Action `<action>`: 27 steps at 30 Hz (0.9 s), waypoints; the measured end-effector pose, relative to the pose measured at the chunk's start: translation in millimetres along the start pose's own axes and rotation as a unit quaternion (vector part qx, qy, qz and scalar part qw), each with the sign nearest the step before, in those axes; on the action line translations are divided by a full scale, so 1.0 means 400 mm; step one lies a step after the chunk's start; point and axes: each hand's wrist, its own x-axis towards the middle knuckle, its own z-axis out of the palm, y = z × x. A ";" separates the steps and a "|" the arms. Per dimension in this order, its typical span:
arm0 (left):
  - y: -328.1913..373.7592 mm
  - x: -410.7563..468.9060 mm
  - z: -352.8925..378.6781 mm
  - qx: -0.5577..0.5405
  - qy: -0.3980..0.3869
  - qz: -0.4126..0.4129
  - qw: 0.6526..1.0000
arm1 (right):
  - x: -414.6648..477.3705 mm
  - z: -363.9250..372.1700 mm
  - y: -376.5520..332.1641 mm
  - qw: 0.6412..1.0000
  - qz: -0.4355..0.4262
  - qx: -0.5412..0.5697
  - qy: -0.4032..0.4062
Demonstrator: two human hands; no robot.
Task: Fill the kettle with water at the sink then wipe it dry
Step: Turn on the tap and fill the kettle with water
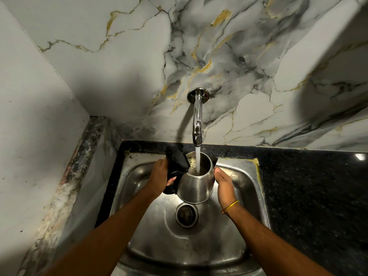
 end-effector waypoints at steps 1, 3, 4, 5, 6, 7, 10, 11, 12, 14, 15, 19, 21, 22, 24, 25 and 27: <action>-0.001 0.000 0.000 0.000 0.003 -0.003 1.000 | 0.003 -0.001 -0.002 1.000 -0.011 -0.002 -0.002; -0.004 0.001 0.000 0.001 -0.001 0.000 1.000 | 0.007 -0.002 -0.008 0.999 -0.031 -0.001 -0.012; -0.003 0.000 0.000 0.001 -0.005 0.003 1.000 | 0.008 -0.002 -0.011 0.999 -0.037 -0.001 -0.016; -0.001 0.000 0.001 0.000 -0.010 0.006 1.000 | 0.010 -0.002 -0.012 0.999 -0.038 -0.003 -0.020; -0.001 0.000 0.000 -0.001 -0.014 0.007 1.000 | 0.011 -0.002 -0.012 0.999 -0.036 -0.004 -0.020; -0.001 0.000 0.000 0.000 -0.018 0.007 1.000 | 0.013 -0.003 -0.009 0.999 -0.034 -0.004 -0.017; 0.001 -0.001 0.000 0.000 -0.020 0.003 1.000 | 0.011 -0.003 0.000 1.000 -0.023 -0.015 -0.004; 0.002 -0.002 0.001 0.000 -0.019 0.001 1.000 | 0.010 -0.003 0.003 1.000 -0.017 -0.018 0.002; 0.003 -0.003 0.001 0.001 -0.018 -0.002 1.000 | 0.007 -0.003 0.002 1.000 -0.014 -0.019 0.006; 0.004 -0.005 0.001 0.003 -0.012 -0.010 1.000 | 0.005 -0.002 0.001 1.000 -0.018 -0.022 0.007; 0.003 -0.007 0.000 0.001 -0.009 -0.012 1.000 | 0.003 -0.002 0.001 1.000 -0.020 -0.021 0.008; 0.004 -0.015 -0.003 0.003 -0.015 0.003 1.000 | -0.013 0.009 -0.014 1.000 -0.007 -0.022 0.012; 0.005 -0.020 -0.005 0.004 -0.022 0.011 1.000 | -0.017 0.011 -0.024 0.999 -0.002 -0.029 0.022; 0.006 -0.021 -0.006 0.005 -0.025 0.013 1.000 | -0.021 0.012 -0.037 0.999 -0.004 -0.035 0.031; 0.005 -0.023 -0.008 0.002 -0.026 0.015 1.000 | -0.028 0.017 -0.069 0.995 -0.025 -0.061 0.078; 0.004 -0.022 -0.008 0.001 -0.024 0.016 1.000 | -0.030 0.020 -0.087 0.988 -0.050 -0.084 0.120; 0.003 -0.020 -0.005 0.005 -0.018 0.016 1.000 | -0.030 0.031 -0.132 0.968 -0.109 -0.115 0.193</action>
